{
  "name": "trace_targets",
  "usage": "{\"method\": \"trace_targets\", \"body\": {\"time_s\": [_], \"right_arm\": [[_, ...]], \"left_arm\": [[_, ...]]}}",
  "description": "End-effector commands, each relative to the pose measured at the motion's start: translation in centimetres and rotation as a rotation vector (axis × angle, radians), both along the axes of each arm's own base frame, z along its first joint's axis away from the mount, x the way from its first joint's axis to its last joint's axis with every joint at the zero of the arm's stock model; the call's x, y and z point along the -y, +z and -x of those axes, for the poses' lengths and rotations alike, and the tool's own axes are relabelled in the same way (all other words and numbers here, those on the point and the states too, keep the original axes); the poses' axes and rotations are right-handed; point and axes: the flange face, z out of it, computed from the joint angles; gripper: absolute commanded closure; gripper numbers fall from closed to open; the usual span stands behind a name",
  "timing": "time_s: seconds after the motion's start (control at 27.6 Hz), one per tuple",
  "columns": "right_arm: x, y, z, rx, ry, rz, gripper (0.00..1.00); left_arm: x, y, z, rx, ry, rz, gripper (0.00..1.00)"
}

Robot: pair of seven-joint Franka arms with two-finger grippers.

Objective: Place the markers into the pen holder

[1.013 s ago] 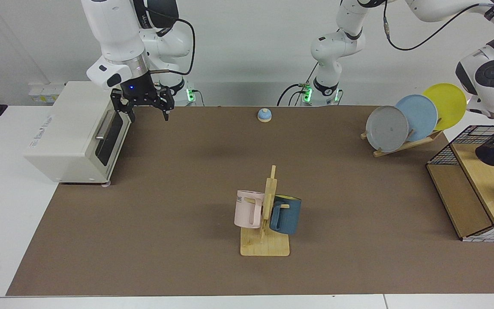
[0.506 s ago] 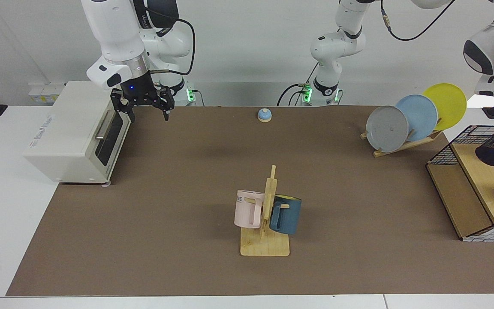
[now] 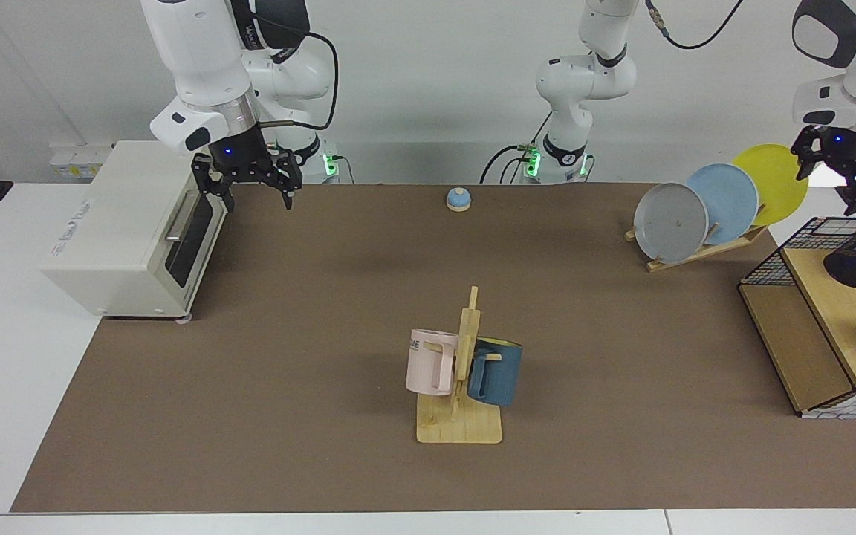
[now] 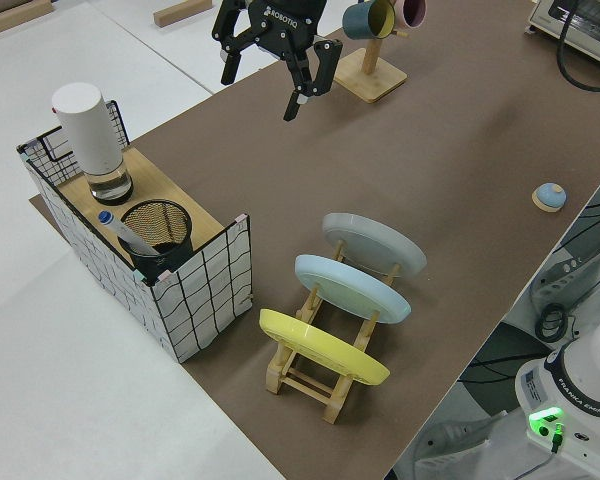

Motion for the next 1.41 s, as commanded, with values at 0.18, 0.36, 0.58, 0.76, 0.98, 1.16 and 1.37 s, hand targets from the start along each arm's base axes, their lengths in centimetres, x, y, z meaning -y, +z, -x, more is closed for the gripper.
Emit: {"method": "trace_targets", "body": {"time_s": [0.18, 0.36, 0.58, 0.76, 0.98, 1.16, 1.37], "right_arm": [[0.3, 0.3, 0.0, -0.006, 0.014, -0.009, 0.00], [0.3, 0.3, 0.0, -0.006, 0.012, -0.009, 0.00], [0.3, 0.3, 0.0, -0.006, 0.012, -0.009, 0.00], [0.3, 0.3, 0.0, -0.006, 0.012, -0.009, 0.00], [0.3, 0.3, 0.0, -0.006, 0.014, -0.009, 0.00], [0.3, 0.3, 0.0, -0.006, 0.012, -0.009, 0.00], [0.3, 0.3, 0.0, -0.006, 0.012, -0.009, 0.00]], "left_arm": [[7.9, 0.9, 1.8, 0.013, 0.419, 0.160, 0.00], [11.2, 0.9, 2.1, 0.029, 0.665, 0.218, 0.00], [13.9, 0.9, 2.1, 0.045, 0.884, 0.241, 0.00], [15.6, 0.9, 2.0, 0.062, 0.935, 0.239, 0.00], [15.4, 1.0, 1.9, 0.067, 0.932, 0.244, 0.00], [15.6, 0.9, 1.9, 0.065, 0.928, 0.252, 0.00], [15.6, 1.1, 1.5, 0.086, 0.911, 0.280, 0.00]]}}
